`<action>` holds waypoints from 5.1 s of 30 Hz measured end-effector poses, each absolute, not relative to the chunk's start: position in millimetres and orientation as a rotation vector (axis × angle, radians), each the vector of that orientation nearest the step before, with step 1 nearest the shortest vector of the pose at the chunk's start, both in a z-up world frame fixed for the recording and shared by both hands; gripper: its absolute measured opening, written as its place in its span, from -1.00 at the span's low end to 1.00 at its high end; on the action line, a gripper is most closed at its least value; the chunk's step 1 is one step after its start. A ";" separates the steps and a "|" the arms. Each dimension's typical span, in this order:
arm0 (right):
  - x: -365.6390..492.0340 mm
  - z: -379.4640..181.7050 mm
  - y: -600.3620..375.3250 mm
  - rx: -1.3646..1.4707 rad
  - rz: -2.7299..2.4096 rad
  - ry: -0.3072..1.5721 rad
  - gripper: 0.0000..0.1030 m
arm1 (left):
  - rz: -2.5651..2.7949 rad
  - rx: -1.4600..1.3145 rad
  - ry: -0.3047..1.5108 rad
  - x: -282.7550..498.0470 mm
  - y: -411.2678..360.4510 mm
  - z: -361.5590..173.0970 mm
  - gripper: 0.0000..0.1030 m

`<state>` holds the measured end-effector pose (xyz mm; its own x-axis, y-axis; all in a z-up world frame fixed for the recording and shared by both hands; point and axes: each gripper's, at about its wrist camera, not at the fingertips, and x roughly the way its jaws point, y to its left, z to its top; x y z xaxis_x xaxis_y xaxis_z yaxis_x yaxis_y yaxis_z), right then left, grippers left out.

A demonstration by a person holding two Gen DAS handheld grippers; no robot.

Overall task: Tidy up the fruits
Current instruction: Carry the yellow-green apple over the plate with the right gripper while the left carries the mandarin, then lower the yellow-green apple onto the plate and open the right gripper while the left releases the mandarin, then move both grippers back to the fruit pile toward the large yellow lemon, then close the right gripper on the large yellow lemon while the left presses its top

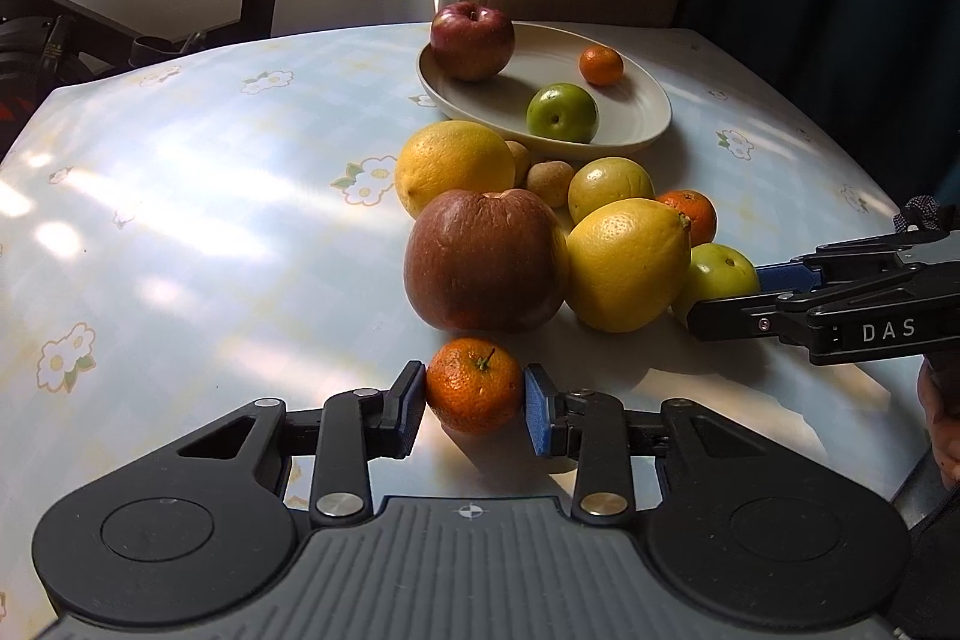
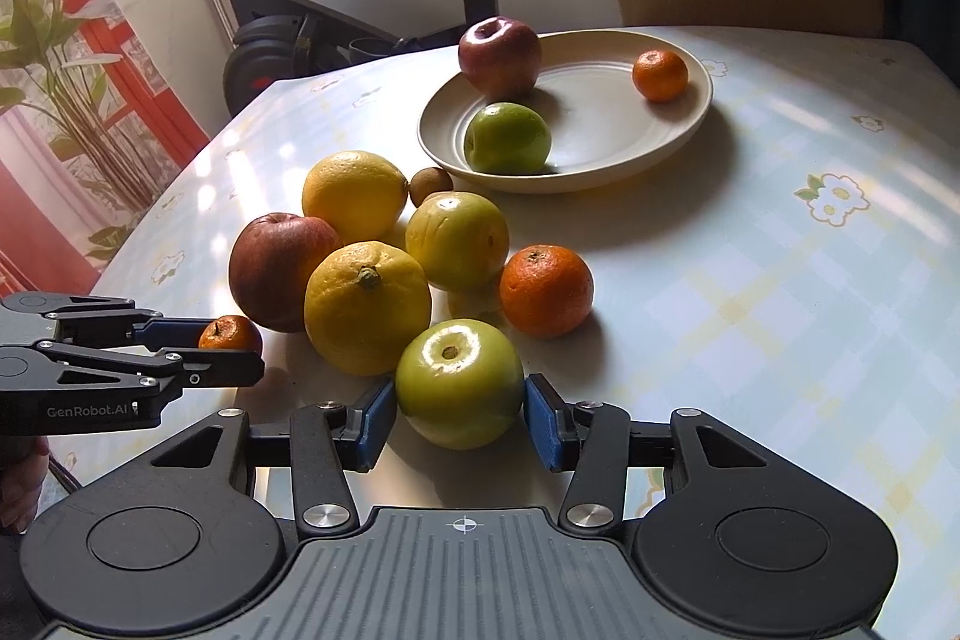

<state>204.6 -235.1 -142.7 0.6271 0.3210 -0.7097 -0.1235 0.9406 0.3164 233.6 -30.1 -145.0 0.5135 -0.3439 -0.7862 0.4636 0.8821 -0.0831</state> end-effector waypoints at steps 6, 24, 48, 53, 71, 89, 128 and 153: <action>205.9 -143.8 -235.4 0.252 0.269 0.861 -0.14 | -0.487 0.134 0.896 230.5 -26.3 -140.0 -0.28; 203.1 -110.9 -253.2 0.223 0.236 0.751 -0.17 | -0.506 0.083 0.819 240.0 -14.8 -93.7 -0.28; 333.6 -97.0 -322.7 0.142 0.141 0.757 -0.17 | -0.558 0.083 0.823 383.1 -90.7 -74.3 -0.28; 356.0 -117.2 -320.4 0.152 0.160 0.819 -0.17 | -0.567 0.063 0.889 410.7 -101.7 -101.1 -0.28; 415.6 -132.4 -297.4 0.061 0.182 0.866 -0.17 | -0.585 0.119 0.958 439.9 -116.7 -139.8 -0.28; 383.0 -106.9 -304.3 0.163 0.166 0.758 -0.16 | -0.587 0.093 0.911 420.0 -101.7 -113.0 -0.06; 234.5 -94.2 -207.1 0.071 0.389 0.800 -0.62 | -0.516 0.056 0.834 284.1 -28.0 -86.8 -0.07; 189.8 -115.4 -246.0 0.155 0.342 0.825 -0.62 | -0.721 0.008 0.949 272.9 -91.4 -118.7 -0.24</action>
